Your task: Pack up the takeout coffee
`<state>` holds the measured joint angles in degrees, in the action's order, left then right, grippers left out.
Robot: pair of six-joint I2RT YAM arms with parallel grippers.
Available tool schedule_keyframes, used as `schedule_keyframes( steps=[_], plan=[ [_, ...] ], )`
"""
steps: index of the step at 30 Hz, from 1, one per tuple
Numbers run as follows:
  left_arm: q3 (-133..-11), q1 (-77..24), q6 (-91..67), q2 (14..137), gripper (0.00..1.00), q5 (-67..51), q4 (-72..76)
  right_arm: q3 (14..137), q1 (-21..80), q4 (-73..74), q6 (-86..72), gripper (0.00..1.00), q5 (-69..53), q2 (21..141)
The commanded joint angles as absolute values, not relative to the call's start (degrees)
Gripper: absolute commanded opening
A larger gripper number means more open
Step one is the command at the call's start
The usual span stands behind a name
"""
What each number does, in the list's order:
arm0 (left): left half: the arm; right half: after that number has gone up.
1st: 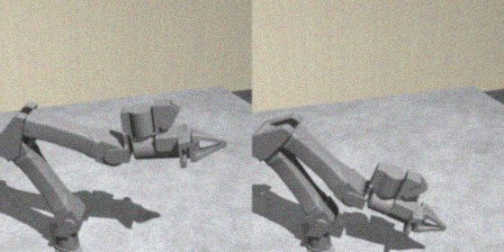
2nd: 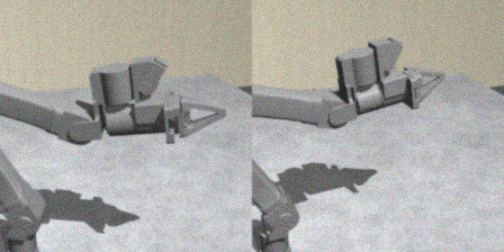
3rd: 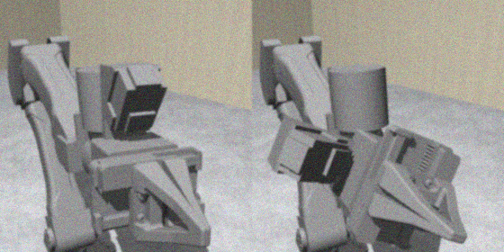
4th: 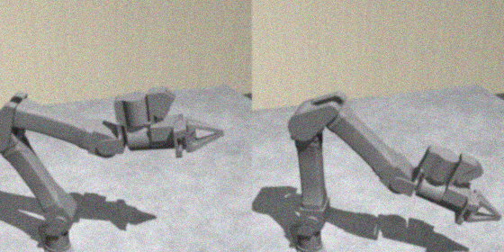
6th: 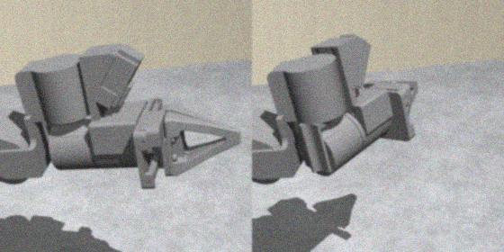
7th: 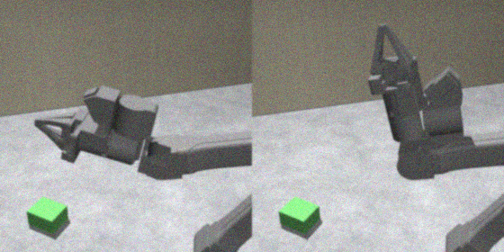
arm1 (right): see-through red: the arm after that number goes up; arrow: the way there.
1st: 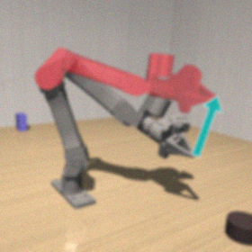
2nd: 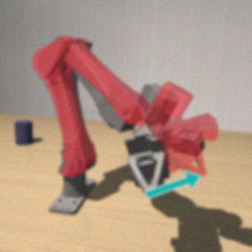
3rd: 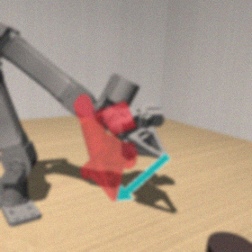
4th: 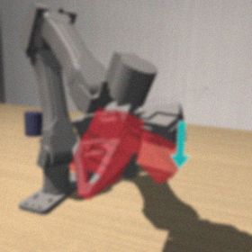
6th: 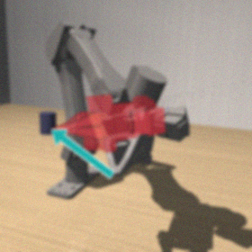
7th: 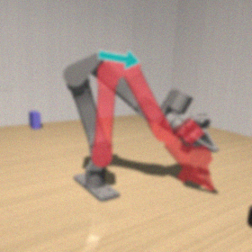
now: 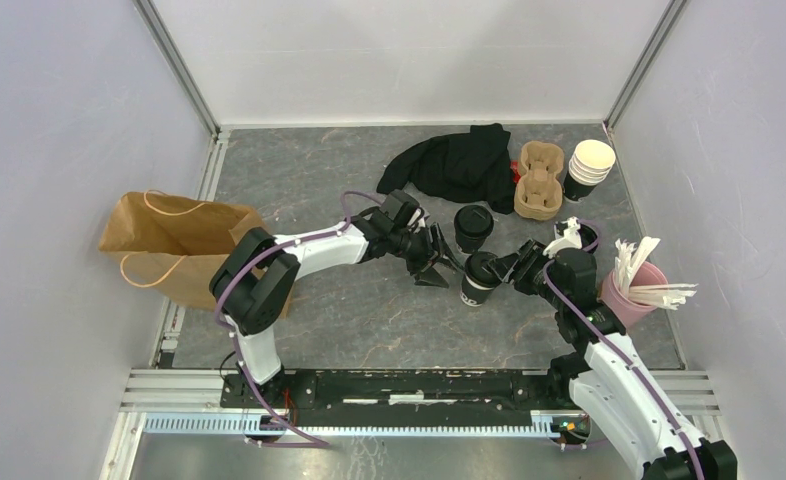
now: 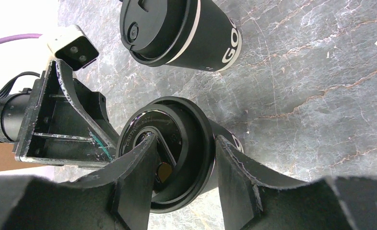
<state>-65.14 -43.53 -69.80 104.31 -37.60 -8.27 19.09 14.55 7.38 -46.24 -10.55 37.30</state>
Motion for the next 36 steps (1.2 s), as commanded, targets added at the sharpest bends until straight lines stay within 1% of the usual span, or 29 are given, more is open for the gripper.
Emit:
schedule_keyframes(
  steps=[1,9,11,17,25,28,29,36],
  plan=[
    [-65.36,-44.30,-72.81,101.43,0.62,-36.35,-5.75,19.15,15.42,6.76,-46.34,0.52,-10.98,36.94],
    [-63.37,-44.74,-74.51,98.97,0.61,-35.18,-4.31,18.45,15.50,7.23,-46.30,0.53,-10.97,35.70],
    [-62.64,-44.80,-74.68,98.33,0.62,-35.00,-3.94,18.52,15.55,7.21,-46.23,0.53,-10.90,35.68],
    [-63.15,-46.60,-75.02,99.84,0.63,-36.09,-2.36,18.34,15.55,7.14,-46.58,0.52,-11.06,35.36],
    [-61.61,-46.93,-75.52,99.96,0.57,-35.44,-1.15,17.67,15.57,7.95,-46.92,0.52,-10.49,33.61],
    [-61.50,-47.00,-75.37,100.08,0.51,-34.96,-1.39,17.57,15.61,8.52,-47.01,0.53,-9.87,32.60],
    [-61.17,-47.08,-75.41,99.80,0.51,-34.45,-1.38,17.49,15.65,8.61,-46.95,0.53,-9.70,32.37],
    [-61.65,-47.32,-73.33,100.70,0.51,-32.65,-3.77,16.99,15.62,8.48,-47.28,0.53,-9.83,32.17]
  ],
)
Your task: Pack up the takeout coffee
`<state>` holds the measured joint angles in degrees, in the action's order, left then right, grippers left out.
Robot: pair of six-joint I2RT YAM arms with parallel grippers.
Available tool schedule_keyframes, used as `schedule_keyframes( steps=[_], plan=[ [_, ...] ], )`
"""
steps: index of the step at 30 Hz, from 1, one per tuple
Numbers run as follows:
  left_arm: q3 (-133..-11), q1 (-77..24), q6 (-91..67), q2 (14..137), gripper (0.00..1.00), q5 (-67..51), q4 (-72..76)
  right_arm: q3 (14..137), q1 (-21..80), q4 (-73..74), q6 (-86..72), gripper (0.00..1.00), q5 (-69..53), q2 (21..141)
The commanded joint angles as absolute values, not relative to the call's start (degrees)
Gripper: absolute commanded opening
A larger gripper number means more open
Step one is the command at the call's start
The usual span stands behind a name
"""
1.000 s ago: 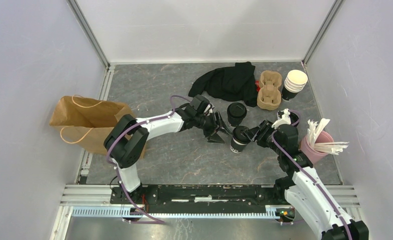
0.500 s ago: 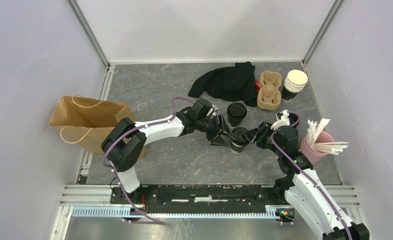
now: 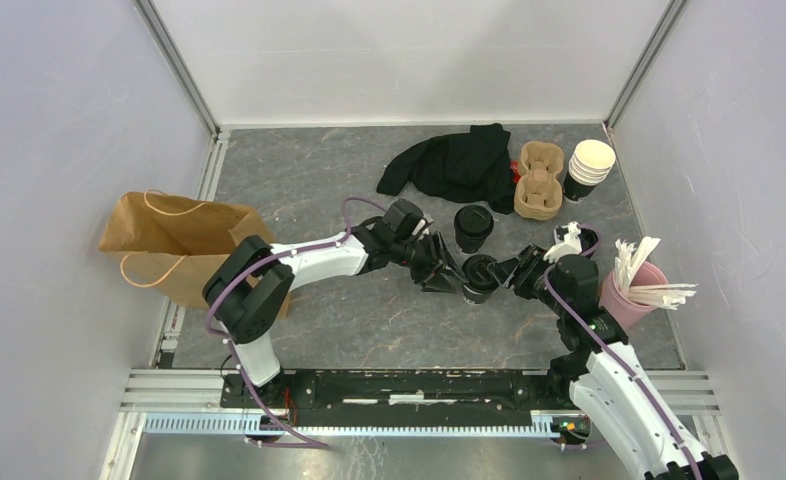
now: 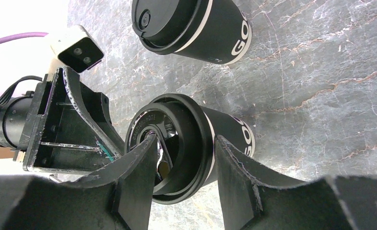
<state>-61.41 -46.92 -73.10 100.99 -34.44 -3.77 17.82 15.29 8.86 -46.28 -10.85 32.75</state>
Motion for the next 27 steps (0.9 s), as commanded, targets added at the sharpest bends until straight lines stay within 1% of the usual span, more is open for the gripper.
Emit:
schedule_keyframes(
  steps=[1,8,14,20,22,27],
  plan=[
    [-61.62,-47.49,-73.00,101.03,0.51,-32.49,-3.89,16.80,15.63,8.44,-47.26,0.53,-9.83,32.10],
    [-62.69,-47.64,-67.62,103.64,0.48,-29.85,-10.55,14.39,15.67,8.45,-46.27,0.53,-10.68,32.46],
    [-62.75,-47.64,-64.04,105.55,0.42,-27.81,-15.97,12.32,15.57,9.92,-45.90,0.54,-10.31,31.49],
    [-61.91,-47.24,-61.21,108.24,0.28,-25.01,-20.14,11.34,15.56,10.30,-46.37,0.55,-9.36,32.25],
    [-60.79,-46.89,-61.54,109.61,0.26,-25.85,-19.68,11.15,15.51,9.98,-46.29,0.54,-9.28,32.90],
    [-60.16,-46.22,-62.05,110.61,0.24,-24.84,-19.71,10.48,15.41,10.61,-45.84,0.55,-8.57,34.25]
  ],
)
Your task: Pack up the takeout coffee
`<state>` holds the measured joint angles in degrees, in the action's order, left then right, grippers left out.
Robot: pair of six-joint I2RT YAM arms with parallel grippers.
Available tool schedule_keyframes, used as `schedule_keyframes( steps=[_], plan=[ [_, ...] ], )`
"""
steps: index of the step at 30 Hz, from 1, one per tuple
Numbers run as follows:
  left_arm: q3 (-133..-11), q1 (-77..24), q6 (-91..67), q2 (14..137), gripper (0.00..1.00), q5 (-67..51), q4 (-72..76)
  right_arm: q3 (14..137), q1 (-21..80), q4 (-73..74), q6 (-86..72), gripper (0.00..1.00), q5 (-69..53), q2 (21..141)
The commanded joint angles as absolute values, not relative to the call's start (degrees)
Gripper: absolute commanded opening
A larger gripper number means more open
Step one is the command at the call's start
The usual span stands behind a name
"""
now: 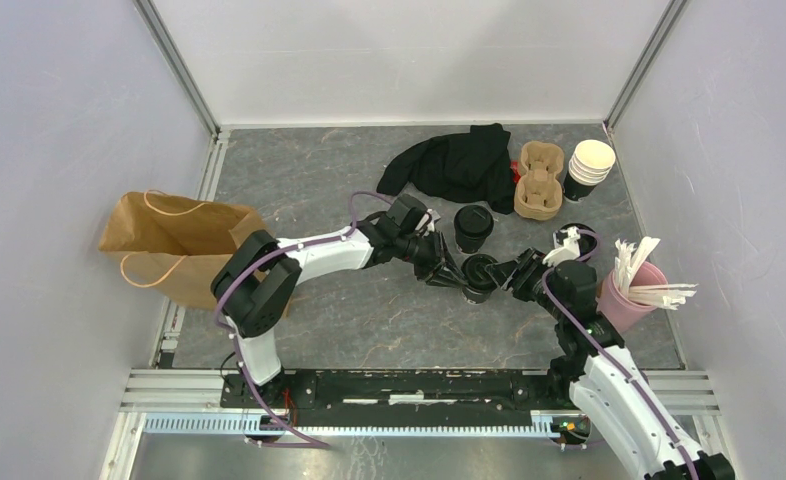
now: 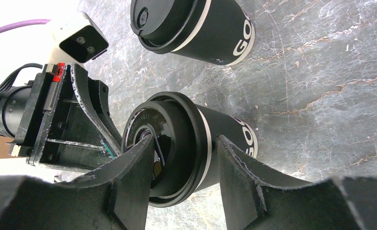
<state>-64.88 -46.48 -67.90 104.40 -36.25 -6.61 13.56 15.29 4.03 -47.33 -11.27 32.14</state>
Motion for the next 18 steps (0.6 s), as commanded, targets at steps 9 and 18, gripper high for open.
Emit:
schedule_keyframes(
  steps=[9,18],
  plan=[
    [-59.75,-44.91,-59.58,114.46,0.24,-21.32,-22.13,8.58,14.85,10.50,-45.83,0.55,-8.23,34.78],
    [-63.59,-45.00,-50.81,113.51,0.28,-18.51,-24.73,12.28,13.32,12.84,-40.09,0.58,-10.95,36.45]
  ],
)
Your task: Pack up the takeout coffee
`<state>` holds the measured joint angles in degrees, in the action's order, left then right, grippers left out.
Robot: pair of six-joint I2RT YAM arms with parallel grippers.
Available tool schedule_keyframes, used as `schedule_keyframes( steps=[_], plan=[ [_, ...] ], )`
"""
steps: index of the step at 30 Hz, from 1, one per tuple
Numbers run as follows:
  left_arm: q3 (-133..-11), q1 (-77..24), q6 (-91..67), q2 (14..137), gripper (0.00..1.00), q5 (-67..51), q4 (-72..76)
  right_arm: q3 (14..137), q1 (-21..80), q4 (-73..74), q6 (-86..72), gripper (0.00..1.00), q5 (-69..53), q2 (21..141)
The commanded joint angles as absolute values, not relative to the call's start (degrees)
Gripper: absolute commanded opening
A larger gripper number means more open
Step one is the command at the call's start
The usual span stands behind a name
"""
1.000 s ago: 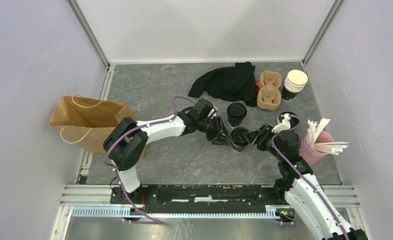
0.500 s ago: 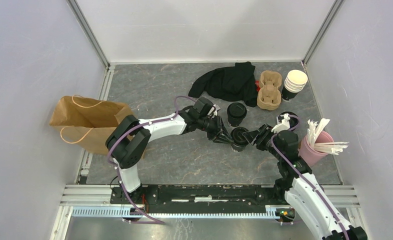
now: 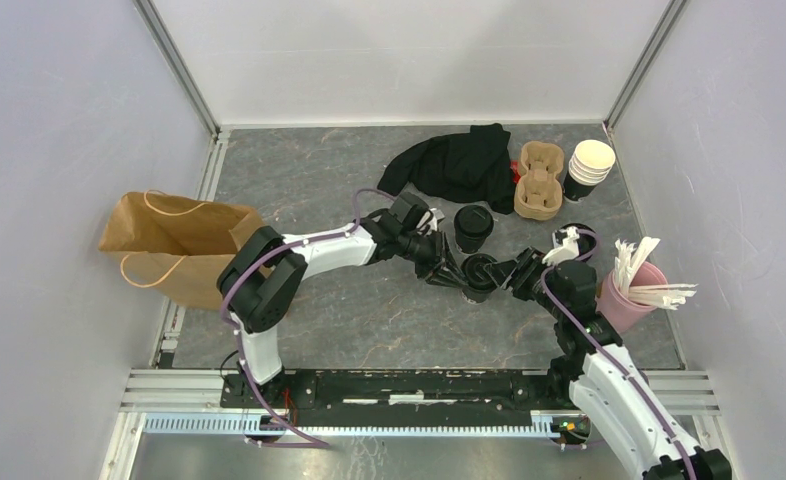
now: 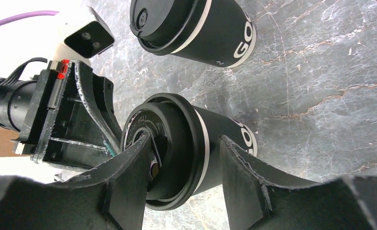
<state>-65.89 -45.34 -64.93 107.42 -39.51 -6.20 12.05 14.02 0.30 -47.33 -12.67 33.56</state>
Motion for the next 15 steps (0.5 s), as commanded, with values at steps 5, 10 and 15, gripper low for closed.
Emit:
schedule_keyframes(
  steps=[5,10,15],
  plan=[
    [-69.13,-45.70,-44.38,109.34,0.49,-27.77,-22.69,22.22,13.28,18.63,-31.45,0.65,-17.84,39.87],
    [-69.57,-46.07,-39.86,102.35,0.70,-28.71,-22.42,26.41,13.34,20.77,-29.64,0.68,-21.93,41.93],
    [-74.75,-45.94,-33.77,99.22,0.82,-31.12,-25.39,30.49,13.27,21.91,-28.84,0.74,-23.10,43.05]
  ],
)
